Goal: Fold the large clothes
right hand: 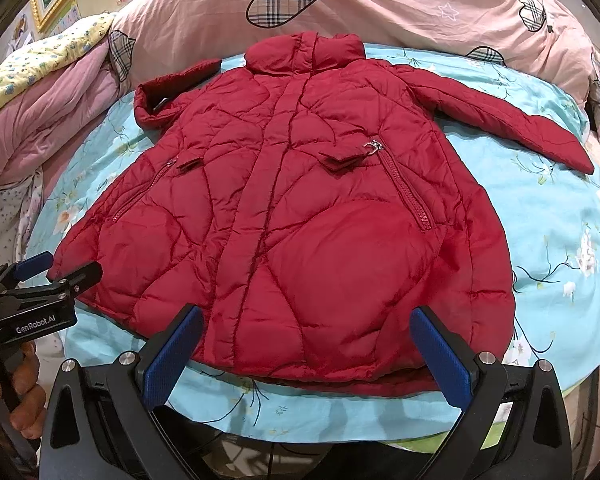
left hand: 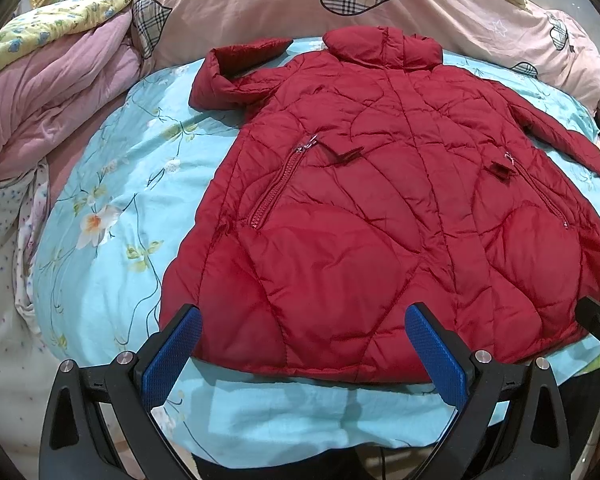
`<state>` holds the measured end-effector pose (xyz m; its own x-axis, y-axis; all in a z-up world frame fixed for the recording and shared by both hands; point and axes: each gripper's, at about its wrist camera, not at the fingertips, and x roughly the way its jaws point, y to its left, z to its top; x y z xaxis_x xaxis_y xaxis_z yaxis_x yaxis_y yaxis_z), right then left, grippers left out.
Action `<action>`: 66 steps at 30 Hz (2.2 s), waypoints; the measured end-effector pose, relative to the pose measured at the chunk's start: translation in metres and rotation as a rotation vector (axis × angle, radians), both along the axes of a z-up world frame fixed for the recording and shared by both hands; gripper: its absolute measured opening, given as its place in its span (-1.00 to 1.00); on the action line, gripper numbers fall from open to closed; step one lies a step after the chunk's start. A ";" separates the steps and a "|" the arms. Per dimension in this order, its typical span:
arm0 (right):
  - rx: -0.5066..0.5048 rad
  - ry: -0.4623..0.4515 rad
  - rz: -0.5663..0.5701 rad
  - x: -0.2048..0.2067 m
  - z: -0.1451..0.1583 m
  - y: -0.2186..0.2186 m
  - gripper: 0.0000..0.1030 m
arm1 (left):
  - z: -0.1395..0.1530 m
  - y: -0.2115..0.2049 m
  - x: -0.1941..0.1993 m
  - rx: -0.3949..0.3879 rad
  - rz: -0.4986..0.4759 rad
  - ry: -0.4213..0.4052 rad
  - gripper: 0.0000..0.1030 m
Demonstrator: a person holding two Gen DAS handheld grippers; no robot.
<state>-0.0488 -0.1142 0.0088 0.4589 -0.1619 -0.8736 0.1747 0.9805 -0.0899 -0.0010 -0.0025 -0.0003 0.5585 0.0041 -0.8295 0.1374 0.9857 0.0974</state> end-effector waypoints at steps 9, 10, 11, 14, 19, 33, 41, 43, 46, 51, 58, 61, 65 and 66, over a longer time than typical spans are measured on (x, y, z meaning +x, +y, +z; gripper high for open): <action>0.003 -0.001 0.000 0.001 0.006 0.006 1.00 | -0.001 0.001 0.000 -0.004 -0.002 -0.008 0.99; 0.003 -0.001 0.000 0.000 0.005 0.005 1.00 | 0.000 0.000 0.000 -0.008 -0.002 -0.017 0.99; 0.003 -0.001 0.000 0.000 0.005 0.005 1.00 | 0.000 0.000 -0.001 -0.010 -0.002 -0.022 0.99; 0.004 -0.001 -0.001 0.000 0.006 0.006 1.00 | 0.000 0.000 -0.001 -0.009 -0.002 -0.022 0.99; 0.004 -0.001 0.000 0.001 0.004 0.005 1.00 | -0.001 0.001 -0.001 -0.012 -0.003 -0.028 0.99; 0.004 -0.001 0.000 0.000 0.006 0.004 1.00 | -0.001 -0.001 -0.002 -0.012 -0.006 -0.059 0.99; 0.004 -0.005 -0.004 0.004 0.008 0.002 1.00 | -0.006 -0.003 0.005 0.058 -0.003 0.012 0.99; -0.002 -0.008 -0.010 0.004 0.007 -0.002 1.00 | -0.007 -0.002 0.008 0.052 0.001 0.010 0.99; -0.011 -0.024 -0.021 0.006 0.010 -0.007 1.00 | -0.005 -0.002 0.012 0.059 0.005 -0.002 0.99; -0.026 -0.084 -0.032 0.009 0.020 -0.021 1.00 | -0.005 0.001 0.022 0.016 0.005 -0.008 0.99; -0.097 -0.150 -0.062 0.017 0.040 -0.046 1.00 | -0.007 0.001 0.041 0.013 0.023 -0.002 0.99; -0.089 -0.153 -0.093 0.022 0.049 -0.063 1.00 | -0.010 0.000 0.049 0.006 0.032 0.009 0.99; -0.043 -0.190 -0.162 0.028 0.060 -0.103 1.00 | -0.012 -0.003 0.060 -0.002 0.038 0.030 0.99; -0.030 -0.193 -0.179 0.030 0.061 -0.112 1.00 | -0.013 -0.003 0.062 -0.004 0.040 0.031 0.99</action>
<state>-0.0190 -0.2259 0.0703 0.5787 -0.2797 -0.7661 0.3615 0.9300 -0.0664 0.0612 -0.0059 -0.0132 0.5317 0.0222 -0.8466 0.1010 0.9909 0.0894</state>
